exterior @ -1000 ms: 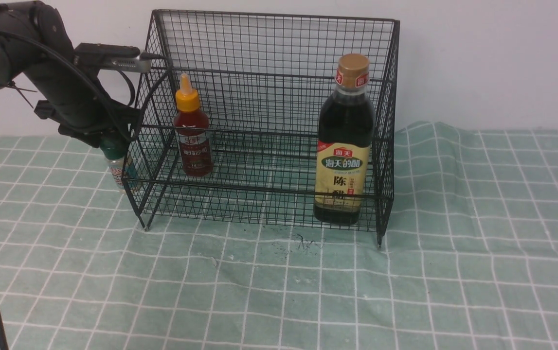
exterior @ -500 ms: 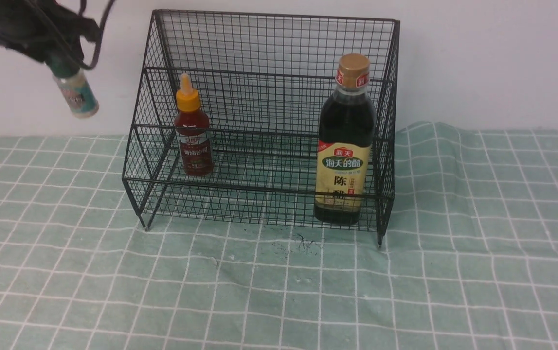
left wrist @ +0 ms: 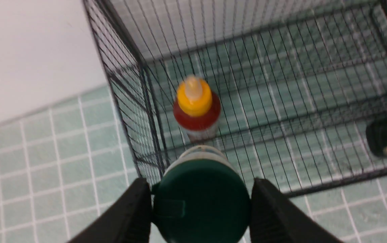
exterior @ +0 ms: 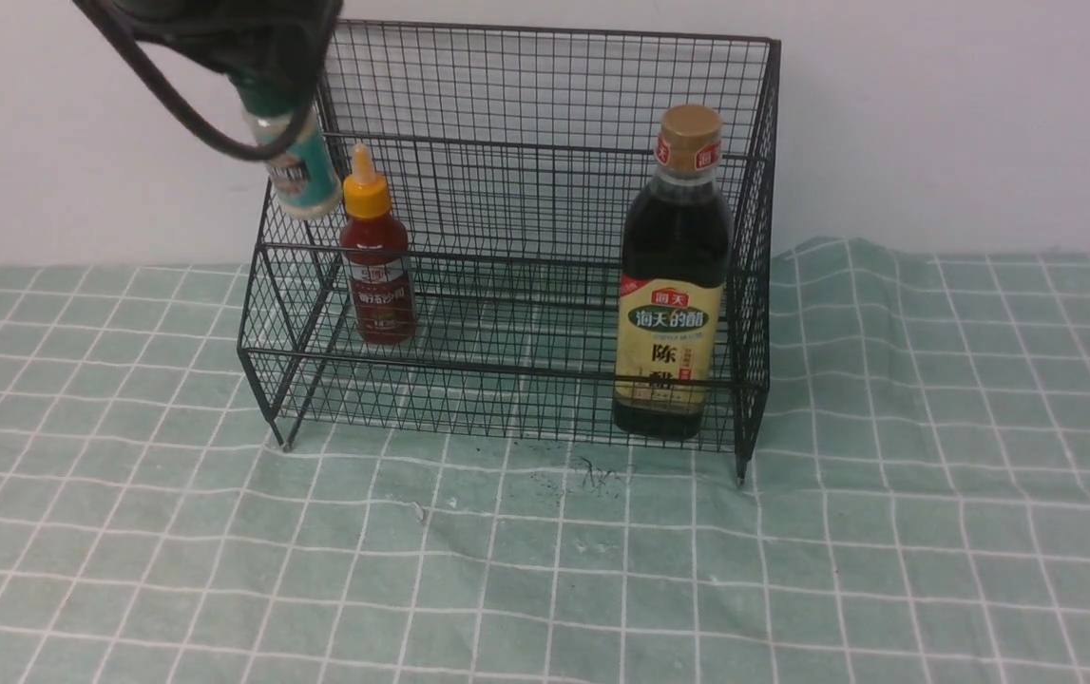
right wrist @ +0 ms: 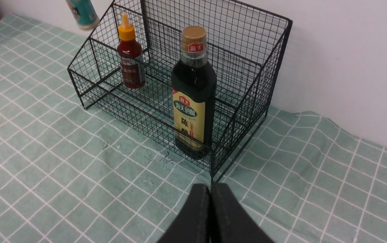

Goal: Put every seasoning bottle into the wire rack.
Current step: Use the left arm to put the condiment bottle back on the shelf

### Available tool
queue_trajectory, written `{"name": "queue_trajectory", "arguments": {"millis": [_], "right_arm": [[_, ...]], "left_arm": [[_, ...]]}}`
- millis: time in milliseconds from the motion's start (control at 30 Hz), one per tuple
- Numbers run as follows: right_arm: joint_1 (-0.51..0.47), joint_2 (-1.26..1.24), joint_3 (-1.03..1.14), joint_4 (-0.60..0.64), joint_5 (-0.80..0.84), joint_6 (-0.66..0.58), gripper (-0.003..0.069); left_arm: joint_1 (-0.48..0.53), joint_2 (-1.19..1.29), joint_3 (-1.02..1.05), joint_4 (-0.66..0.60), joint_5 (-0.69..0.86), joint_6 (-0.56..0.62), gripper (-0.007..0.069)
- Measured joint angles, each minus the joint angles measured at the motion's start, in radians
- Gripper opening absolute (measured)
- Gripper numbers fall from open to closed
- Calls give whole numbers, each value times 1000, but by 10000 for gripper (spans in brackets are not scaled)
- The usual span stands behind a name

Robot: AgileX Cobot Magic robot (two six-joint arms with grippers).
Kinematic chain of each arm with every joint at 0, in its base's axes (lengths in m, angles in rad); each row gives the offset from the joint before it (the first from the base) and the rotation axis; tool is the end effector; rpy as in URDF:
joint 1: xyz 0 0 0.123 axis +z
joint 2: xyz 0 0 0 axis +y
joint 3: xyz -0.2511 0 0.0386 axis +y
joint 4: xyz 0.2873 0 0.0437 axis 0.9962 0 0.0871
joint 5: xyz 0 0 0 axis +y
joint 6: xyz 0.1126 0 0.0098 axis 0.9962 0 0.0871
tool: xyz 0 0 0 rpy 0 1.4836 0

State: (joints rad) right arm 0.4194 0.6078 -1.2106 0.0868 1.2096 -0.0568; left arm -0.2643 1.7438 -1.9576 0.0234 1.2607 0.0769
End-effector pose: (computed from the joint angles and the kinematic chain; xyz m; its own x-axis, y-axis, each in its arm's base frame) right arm 0.1110 0.0595 0.4411 -0.4401 -0.2247 -0.8694 -0.4818 0.8761 0.0175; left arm 0.4037 -0.1066 0.3748 -0.7669 0.2945 -0.5703 0.3143 0.9470 0.0664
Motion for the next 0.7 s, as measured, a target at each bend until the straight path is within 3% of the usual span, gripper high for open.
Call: {"name": "queue_trajectory", "arguments": {"millis": [700], "right_arm": [[0,0,0,0,0,-3,-16]], "left_arm": [[-3,244,61,2,-34,-22,336]]}}
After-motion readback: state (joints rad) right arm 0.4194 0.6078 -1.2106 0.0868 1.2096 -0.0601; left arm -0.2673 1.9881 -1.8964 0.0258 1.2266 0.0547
